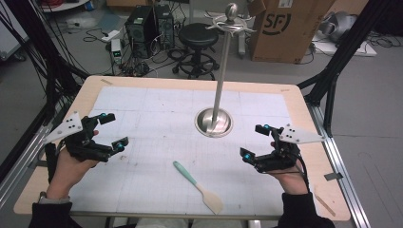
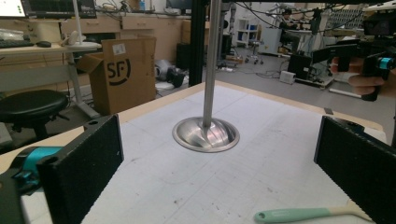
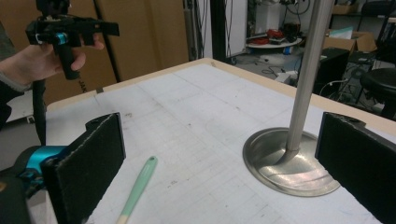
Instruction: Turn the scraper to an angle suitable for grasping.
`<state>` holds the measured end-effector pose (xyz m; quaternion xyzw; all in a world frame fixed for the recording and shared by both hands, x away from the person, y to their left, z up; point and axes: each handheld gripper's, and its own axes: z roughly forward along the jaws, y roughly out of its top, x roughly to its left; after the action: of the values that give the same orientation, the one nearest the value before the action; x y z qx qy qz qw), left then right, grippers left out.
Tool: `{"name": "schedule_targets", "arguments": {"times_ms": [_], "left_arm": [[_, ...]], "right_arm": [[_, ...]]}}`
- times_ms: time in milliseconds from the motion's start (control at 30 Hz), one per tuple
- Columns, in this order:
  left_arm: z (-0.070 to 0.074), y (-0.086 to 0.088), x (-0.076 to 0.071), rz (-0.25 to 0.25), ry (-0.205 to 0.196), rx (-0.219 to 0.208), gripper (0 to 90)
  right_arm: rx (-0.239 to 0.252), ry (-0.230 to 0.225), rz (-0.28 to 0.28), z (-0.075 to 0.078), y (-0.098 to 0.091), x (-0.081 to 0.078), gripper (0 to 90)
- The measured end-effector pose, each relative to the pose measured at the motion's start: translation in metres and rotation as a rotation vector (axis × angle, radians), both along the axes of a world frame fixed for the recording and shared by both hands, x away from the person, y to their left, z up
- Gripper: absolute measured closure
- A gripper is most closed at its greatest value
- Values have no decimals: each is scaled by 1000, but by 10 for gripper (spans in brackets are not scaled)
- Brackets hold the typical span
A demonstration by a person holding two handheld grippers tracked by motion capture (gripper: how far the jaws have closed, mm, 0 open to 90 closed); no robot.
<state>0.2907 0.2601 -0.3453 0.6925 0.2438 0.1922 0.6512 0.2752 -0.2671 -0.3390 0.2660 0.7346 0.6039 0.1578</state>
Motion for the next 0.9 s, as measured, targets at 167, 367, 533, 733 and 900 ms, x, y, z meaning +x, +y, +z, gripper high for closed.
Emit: {"name": "schedule_targets", "arguments": {"times_ms": [167, 367, 533, 733, 900], "left_arm": [[-1, -1, 1, 6, 3, 8, 18], [-1, -2, 0, 4, 5, 13, 18], [-1, -1, 1, 5, 3, 18, 18], [-2, -1, 2, 7, 6, 20, 18], [-3, -1, 2, 11, 10, 19, 18]], "right_arm": [[-32, 4, 15, -3, 9, 0, 46], [-75, 49, 69, -16, 29, 0, 290], [-173, 81, 107, -29, 52, -3, 705], [-254, 122, 130, -46, 80, -7, 899], [-271, 184, 172, -61, 101, -11, 898]]}}
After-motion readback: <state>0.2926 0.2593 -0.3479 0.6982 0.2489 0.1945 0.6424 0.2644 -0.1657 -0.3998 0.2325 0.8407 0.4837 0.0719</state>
